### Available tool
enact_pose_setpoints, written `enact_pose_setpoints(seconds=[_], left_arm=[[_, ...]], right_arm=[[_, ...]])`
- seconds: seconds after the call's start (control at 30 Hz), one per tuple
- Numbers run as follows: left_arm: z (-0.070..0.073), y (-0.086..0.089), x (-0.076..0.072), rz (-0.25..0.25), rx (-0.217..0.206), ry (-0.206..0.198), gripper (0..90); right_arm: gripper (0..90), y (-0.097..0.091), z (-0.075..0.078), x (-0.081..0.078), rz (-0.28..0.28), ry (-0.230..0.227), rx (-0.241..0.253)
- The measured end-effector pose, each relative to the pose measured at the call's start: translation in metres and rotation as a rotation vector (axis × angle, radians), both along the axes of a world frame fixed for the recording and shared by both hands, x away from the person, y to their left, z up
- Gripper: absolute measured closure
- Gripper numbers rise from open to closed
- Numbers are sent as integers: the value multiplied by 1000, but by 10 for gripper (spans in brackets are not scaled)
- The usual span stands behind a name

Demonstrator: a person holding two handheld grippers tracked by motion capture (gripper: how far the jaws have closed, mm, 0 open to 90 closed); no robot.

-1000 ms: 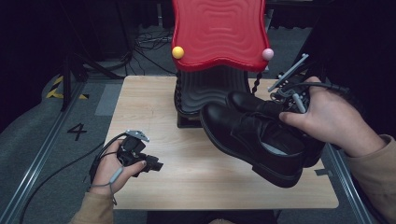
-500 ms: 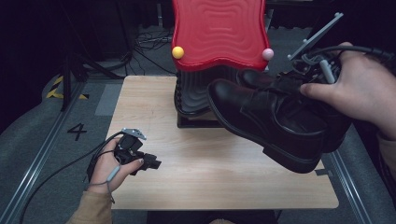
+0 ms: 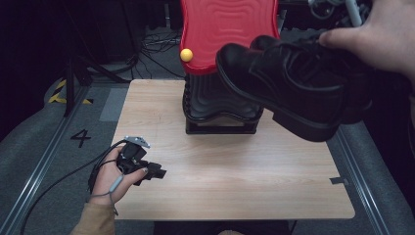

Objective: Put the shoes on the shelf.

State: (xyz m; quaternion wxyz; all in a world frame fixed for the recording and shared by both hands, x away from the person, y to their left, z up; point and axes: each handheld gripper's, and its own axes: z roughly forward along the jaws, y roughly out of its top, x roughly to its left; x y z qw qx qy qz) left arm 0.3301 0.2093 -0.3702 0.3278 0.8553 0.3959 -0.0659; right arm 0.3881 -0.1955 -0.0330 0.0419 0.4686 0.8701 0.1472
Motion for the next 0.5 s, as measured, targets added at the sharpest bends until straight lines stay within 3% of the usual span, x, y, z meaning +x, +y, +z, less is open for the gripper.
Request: enact_pose_setpoints(seconds=[0.3, 0.5], left_arm=[[1, 7, 0, 5, -23, -4, 642], [2, 13, 1, 11, -45, -7, 642]], right_arm=[[807, 21, 23, 33, -46, -37, 48], [807, 37, 35, 57, -86, -63, 53]])
